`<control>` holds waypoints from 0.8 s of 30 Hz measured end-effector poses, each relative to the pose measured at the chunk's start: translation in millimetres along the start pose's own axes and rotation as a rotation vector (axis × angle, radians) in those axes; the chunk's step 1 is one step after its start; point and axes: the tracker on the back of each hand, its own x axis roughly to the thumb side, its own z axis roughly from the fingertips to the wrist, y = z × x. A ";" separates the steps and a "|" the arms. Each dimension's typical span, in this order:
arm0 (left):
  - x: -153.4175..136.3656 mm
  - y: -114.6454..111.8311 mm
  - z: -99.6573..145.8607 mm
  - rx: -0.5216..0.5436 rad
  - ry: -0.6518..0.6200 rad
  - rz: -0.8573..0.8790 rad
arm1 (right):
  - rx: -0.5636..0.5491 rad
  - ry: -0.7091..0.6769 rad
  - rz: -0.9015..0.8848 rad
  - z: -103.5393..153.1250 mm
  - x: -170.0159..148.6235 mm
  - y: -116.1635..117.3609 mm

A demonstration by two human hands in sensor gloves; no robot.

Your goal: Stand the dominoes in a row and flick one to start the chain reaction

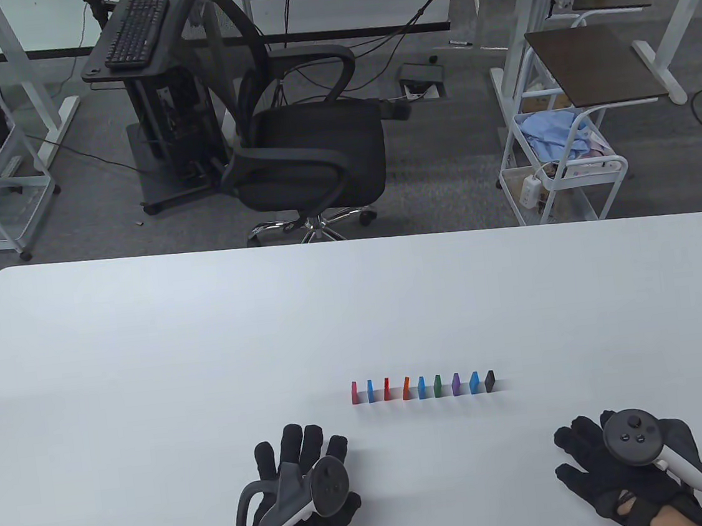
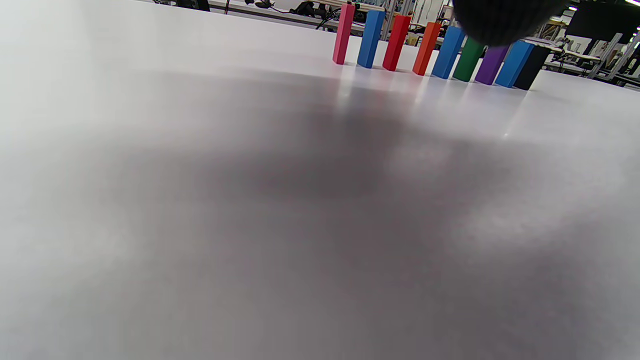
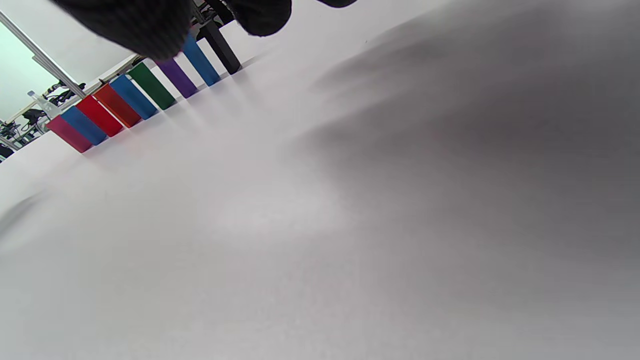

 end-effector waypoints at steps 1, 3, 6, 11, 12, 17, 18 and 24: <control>0.1 0.2 -0.1 0.002 -0.003 0.001 | 0.003 0.003 -0.003 0.0 0.7 -1.7; 0.5 0.9 -1.2 0.001 -0.011 0.015 | 0.009 0.017 -0.007 0.3 3.8 -6.6; 1.0 1.5 -3.9 0.005 -0.026 0.038 | 0.002 0.017 -0.004 0.3 11.0 -14.7; 0.7 0.9 -6.6 -0.006 -0.033 0.061 | -0.025 0.008 -0.031 -5.7 26.2 -36.0; 0.9 0.9 -6.5 -0.006 -0.036 0.061 | -0.031 0.006 -0.040 -7.5 29.3 -40.2; -0.3 0.6 -7.6 -0.009 -0.043 0.079 | -0.053 0.000 -0.063 -17.6 42.1 -54.3; -0.5 1.0 -7.6 -0.008 -0.045 0.084 | -0.058 0.002 -0.070 -20.0 43.5 -56.1; -1.3 1.7 -7.2 -0.001 -0.057 0.099 | -0.104 0.016 -0.136 -36.1 50.6 -65.2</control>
